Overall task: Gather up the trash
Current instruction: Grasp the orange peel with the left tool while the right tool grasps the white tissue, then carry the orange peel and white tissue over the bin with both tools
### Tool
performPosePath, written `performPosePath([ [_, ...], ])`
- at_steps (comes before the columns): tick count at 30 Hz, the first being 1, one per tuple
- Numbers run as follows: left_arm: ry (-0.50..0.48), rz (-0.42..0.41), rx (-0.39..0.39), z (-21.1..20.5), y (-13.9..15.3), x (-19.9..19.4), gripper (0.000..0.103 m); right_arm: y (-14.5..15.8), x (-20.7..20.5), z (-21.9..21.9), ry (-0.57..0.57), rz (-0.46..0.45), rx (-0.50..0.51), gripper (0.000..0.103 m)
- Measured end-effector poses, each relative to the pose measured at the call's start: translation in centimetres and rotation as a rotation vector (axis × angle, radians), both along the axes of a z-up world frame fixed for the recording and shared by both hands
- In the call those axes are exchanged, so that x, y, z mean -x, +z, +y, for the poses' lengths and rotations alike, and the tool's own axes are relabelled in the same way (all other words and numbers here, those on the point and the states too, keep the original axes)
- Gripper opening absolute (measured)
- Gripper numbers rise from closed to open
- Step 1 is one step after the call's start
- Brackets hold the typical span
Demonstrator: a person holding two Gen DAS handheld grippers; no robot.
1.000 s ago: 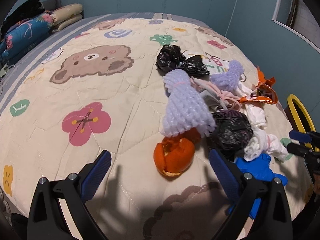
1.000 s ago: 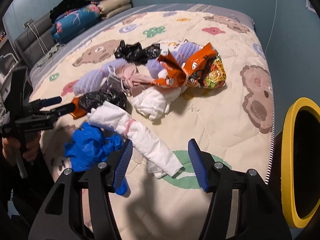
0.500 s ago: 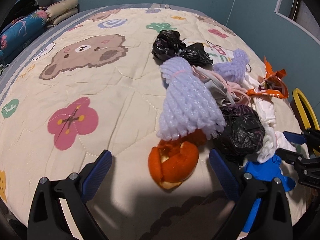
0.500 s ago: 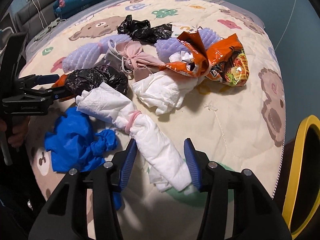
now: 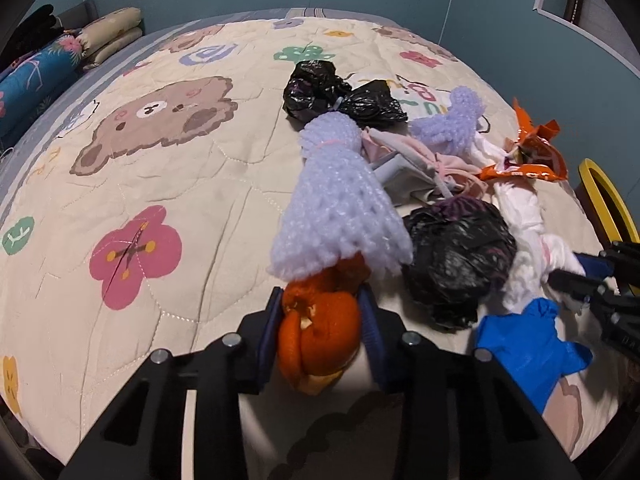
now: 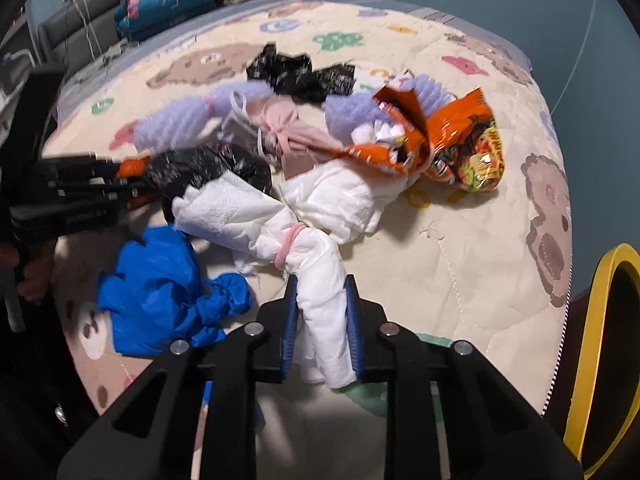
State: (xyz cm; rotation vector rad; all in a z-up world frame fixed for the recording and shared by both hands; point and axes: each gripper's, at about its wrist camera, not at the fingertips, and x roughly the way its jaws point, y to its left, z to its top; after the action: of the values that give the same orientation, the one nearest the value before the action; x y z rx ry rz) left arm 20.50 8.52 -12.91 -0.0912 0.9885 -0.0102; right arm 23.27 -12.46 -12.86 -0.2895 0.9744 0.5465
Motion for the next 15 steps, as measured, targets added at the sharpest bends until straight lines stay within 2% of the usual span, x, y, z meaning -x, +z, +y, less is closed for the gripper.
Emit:
performPosePath([
  [5,0.001,0.007,0.042,0.2,0.7,0.5,0.032,1.3,0.4,-1.0,-0.006,0.003,-0.086,0.019],
  [8,-0.003,0.006,0.04,0.2,1.3,1.2,0.032,2.1,0.7,-1.9,-0.02,0.02,-0.152,0.019],
  [15,-0.003,-0.044,0.047,0.4,4.1,3.5,0.032,5.5,2.7,-4.8,-0.082,-0.021,-0.278,0.019],
])
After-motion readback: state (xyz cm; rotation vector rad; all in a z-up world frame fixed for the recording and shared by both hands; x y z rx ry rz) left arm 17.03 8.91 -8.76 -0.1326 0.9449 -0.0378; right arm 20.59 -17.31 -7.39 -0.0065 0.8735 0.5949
